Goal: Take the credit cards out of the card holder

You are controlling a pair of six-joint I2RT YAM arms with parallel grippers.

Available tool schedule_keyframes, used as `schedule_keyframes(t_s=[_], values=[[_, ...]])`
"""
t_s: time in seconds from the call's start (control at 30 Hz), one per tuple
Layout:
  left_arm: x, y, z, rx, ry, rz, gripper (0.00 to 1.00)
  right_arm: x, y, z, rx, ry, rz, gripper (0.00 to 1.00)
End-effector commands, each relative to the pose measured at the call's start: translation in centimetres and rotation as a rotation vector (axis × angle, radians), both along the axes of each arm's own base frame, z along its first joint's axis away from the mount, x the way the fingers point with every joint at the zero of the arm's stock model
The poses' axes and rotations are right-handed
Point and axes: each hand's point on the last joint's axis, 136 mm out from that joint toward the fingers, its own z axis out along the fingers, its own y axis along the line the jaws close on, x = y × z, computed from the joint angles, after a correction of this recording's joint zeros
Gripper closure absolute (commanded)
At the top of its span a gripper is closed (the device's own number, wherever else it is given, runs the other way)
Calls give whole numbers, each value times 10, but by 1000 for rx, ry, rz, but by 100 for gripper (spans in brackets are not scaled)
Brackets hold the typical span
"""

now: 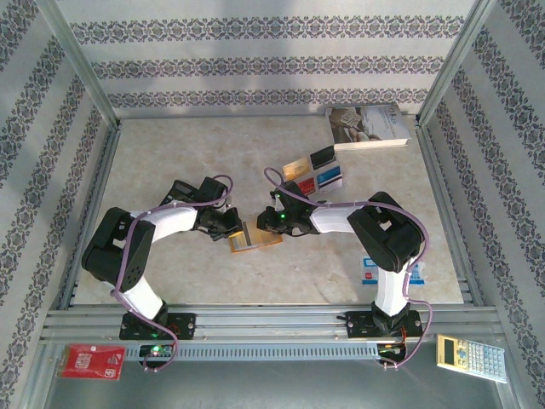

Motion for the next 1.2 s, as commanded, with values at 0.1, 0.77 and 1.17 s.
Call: schedule_keyframes(t_s=[0.1, 0.77, 1.17], values=[[-25, 33, -38, 178, 111, 13, 93, -9, -10, -23, -53, 68, -12, 84], [-34, 42, -56, 122, 159, 29, 84, -17, 10, -3, 14, 44, 66, 87], [-33, 48, -56, 143, 156, 19, 87, -10, -2, 13, 21, -25, 28, 96]])
